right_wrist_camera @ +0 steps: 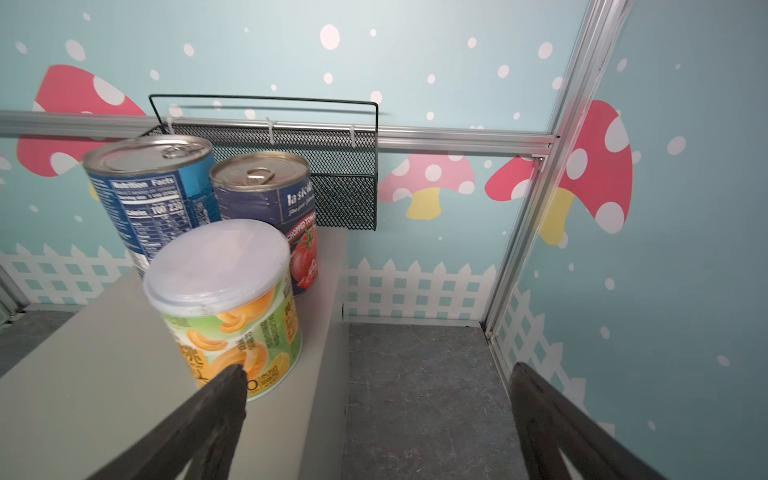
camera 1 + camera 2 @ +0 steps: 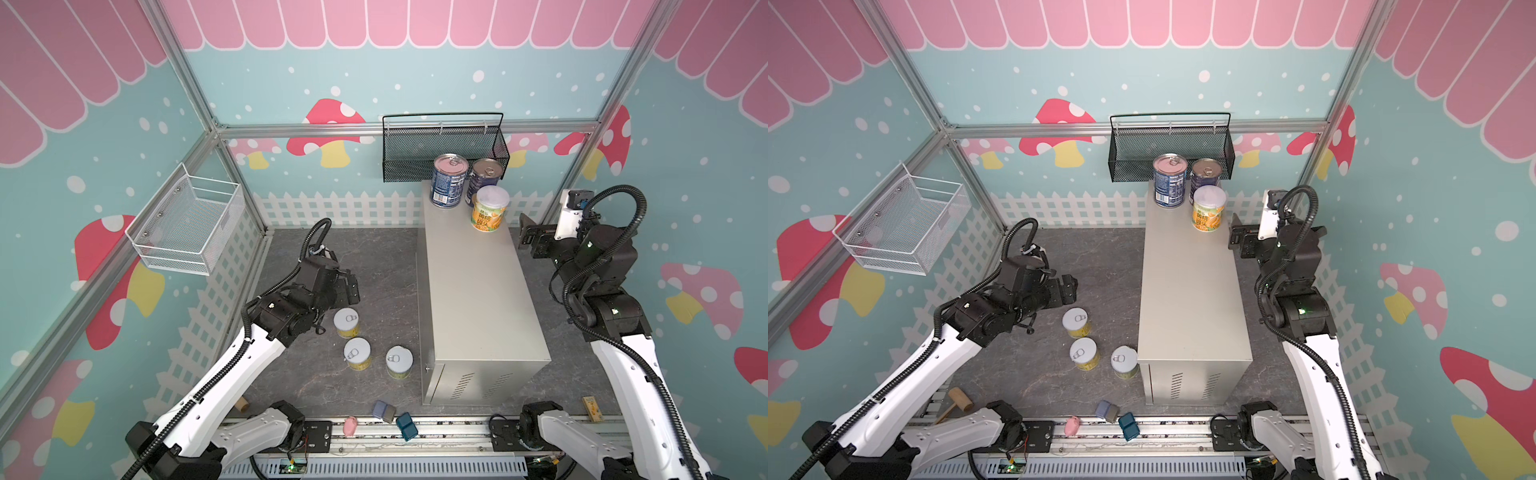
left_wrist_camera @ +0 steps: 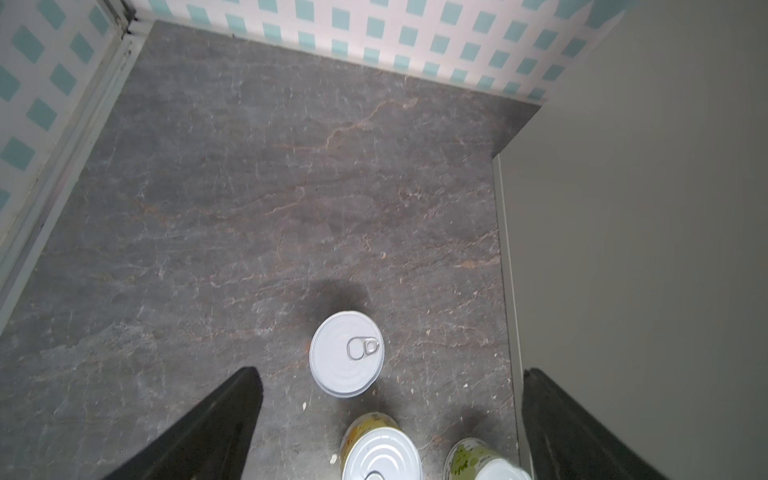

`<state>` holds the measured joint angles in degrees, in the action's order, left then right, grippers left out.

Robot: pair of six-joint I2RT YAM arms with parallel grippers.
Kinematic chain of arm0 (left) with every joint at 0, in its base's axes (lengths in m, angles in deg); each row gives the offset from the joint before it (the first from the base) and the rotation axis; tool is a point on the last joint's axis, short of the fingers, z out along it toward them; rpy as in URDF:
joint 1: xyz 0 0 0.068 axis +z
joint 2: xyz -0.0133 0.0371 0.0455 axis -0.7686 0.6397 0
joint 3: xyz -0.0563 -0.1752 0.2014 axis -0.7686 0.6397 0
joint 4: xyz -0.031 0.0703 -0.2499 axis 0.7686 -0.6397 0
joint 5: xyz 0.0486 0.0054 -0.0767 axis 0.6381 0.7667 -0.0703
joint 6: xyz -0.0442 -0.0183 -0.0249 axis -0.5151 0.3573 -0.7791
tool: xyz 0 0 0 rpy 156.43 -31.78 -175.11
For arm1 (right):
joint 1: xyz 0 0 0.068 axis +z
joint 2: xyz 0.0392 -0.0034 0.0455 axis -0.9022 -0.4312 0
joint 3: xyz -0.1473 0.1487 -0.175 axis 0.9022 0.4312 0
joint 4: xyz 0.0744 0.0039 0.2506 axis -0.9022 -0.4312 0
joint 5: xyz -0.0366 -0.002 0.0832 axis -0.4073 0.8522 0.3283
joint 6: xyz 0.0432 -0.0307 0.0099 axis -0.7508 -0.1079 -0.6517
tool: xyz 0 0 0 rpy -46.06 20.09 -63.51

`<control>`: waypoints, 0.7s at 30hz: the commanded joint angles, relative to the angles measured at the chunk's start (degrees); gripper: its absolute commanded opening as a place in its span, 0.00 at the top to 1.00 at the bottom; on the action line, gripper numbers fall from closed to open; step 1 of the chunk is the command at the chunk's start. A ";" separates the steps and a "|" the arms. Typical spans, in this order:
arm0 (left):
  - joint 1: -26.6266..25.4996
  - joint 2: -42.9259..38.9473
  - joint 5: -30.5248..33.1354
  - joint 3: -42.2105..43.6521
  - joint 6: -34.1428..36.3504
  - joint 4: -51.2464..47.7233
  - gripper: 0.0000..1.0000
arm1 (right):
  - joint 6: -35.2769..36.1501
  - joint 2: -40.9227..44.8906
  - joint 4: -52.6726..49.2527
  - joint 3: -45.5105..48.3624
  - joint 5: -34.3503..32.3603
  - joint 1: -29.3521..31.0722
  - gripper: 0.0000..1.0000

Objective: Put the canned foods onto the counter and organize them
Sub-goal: 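Withdraw the right gripper from the canister while the left gripper hovers over floor cans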

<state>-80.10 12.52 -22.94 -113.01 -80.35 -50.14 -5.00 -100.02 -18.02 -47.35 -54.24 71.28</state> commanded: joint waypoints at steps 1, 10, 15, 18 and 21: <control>0.63 -2.15 -0.88 1.44 -2.24 -1.64 0.01 | 1.46 -2.69 0.50 -1.60 3.27 -3.48 0.01; 1.49 -6.38 -0.50 3.04 -0.79 -1.12 0.01 | 0.85 -9.56 11.39 1.05 31.00 -16.06 0.01; 1.83 -7.48 -0.37 3.06 -0.26 -1.12 0.01 | 0.16 -12.68 14.16 0.82 35.84 -16.86 0.00; 1.92 -7.23 -0.67 3.24 -0.75 -1.02 0.01 | 0.14 -14.43 15.40 0.95 37.37 -16.93 0.01; 1.92 -6.98 -1.06 3.39 -1.29 -0.69 0.01 | 0.15 -15.74 15.60 0.77 37.92 -16.89 0.01</control>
<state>-78.48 5.55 -23.44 -110.39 -80.53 -50.97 -4.82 -114.82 -4.80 -46.80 -19.55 54.70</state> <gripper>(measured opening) 0.990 0.994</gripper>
